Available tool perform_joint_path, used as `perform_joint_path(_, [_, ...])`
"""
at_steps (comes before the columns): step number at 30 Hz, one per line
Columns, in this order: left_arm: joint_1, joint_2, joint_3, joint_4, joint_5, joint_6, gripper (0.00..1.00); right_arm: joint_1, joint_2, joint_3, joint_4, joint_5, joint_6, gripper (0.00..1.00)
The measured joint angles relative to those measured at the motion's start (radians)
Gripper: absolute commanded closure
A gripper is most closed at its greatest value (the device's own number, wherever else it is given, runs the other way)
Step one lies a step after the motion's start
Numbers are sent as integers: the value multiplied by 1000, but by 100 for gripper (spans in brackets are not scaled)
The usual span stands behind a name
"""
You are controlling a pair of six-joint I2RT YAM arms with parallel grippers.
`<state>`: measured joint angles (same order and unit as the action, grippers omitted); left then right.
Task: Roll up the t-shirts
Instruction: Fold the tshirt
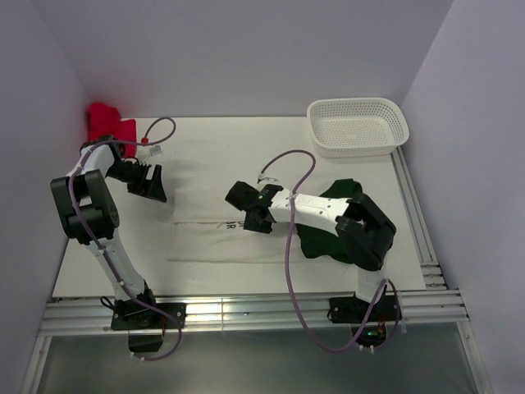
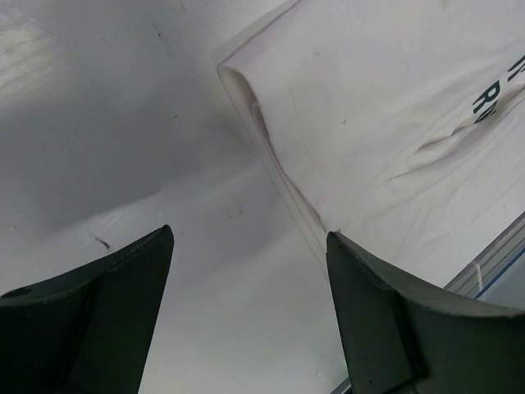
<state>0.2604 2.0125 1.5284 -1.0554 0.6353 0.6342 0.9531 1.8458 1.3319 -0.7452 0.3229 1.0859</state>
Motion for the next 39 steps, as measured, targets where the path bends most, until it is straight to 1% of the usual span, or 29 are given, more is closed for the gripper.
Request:
perform_joint_path(5, [-2, -62, -18, -14, -16, 47, 25, 5, 31, 27, 7, -10, -19, 60])
perform_joint_path(6, [-3, -75, -32, -23, -27, 67, 27, 8, 50, 51, 8, -10, -27, 60])
perform_joint_path(9, [-21, -114, -93, -31, -57, 112, 28, 14, 95, 97, 17, -11, -40, 60])
perform_joint_path(13, [-79, -162, -189, -29, -105, 144, 32, 16, 110, 100, 20, -13, -48, 59])
perform_joint_path(15, [-116, -176, -216, -27, -121, 149, 36, 16, 110, 99, 24, -11, -48, 59])
perform_joint_path(18, [-165, -184, -223, -26, -130, 150, 41, 15, 109, 87, 28, -8, -50, 59])
perform_joint_path(24, [-234, -202, -251, -16, -145, 147, 46, 7, 99, 32, 31, -6, -51, 59])
perform_joint_path(32, [-309, -203, -285, -14, -171, 146, 48, -16, 53, -5, 47, 2, -51, 58])
perform_joint_path(39, [-318, -203, -308, 16, -216, 127, 48, -21, 36, -18, 56, 6, -51, 58])
